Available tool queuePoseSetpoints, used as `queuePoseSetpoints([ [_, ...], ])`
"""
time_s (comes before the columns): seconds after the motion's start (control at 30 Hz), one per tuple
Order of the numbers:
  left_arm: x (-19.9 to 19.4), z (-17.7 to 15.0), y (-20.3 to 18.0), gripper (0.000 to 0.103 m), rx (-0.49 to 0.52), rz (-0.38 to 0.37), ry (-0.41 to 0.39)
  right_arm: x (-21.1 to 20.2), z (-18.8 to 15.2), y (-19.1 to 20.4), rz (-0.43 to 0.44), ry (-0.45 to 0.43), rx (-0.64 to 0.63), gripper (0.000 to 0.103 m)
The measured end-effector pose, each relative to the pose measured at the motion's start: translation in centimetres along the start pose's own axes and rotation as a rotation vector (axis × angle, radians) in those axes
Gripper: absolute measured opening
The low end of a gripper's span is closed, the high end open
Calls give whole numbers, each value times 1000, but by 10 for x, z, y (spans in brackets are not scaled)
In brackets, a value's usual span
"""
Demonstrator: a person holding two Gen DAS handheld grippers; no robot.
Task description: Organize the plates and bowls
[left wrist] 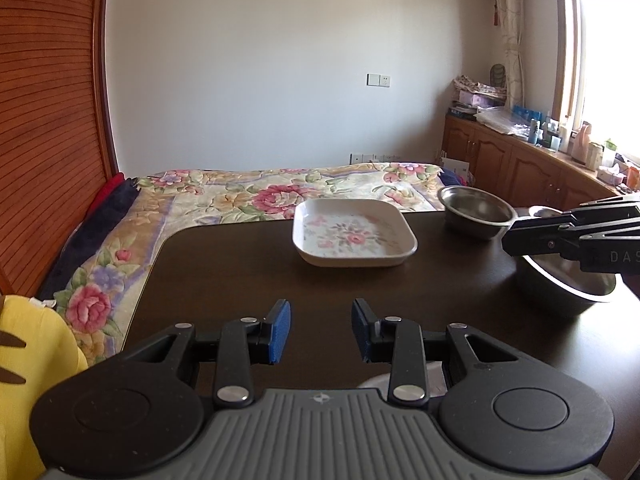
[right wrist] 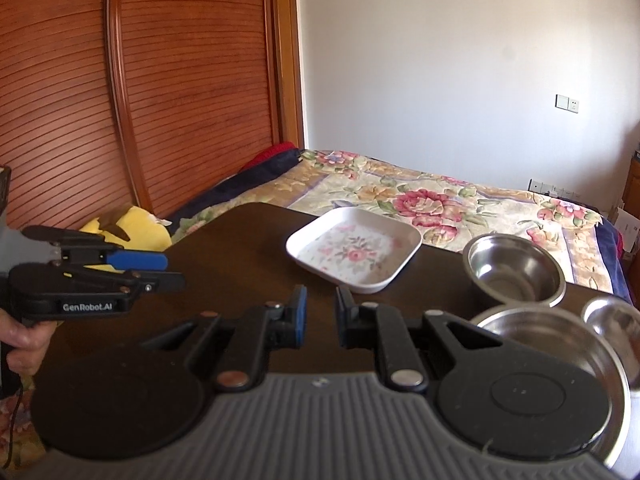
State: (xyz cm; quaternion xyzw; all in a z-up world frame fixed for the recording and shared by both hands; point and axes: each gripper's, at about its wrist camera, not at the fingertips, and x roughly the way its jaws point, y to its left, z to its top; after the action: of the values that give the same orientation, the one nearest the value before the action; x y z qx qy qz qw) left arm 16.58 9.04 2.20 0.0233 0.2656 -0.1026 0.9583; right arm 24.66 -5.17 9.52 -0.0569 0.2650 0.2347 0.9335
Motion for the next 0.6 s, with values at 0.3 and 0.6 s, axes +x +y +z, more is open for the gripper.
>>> queuePoseSetpoints([
  [0.3, 35, 21, 15, 42, 12, -9, 25, 32, 22, -11, -13, 47, -29, 23],
  [0.6, 71, 42, 26, 64, 20, -38, 30, 68, 42, -36, -52, 90, -3, 47],
])
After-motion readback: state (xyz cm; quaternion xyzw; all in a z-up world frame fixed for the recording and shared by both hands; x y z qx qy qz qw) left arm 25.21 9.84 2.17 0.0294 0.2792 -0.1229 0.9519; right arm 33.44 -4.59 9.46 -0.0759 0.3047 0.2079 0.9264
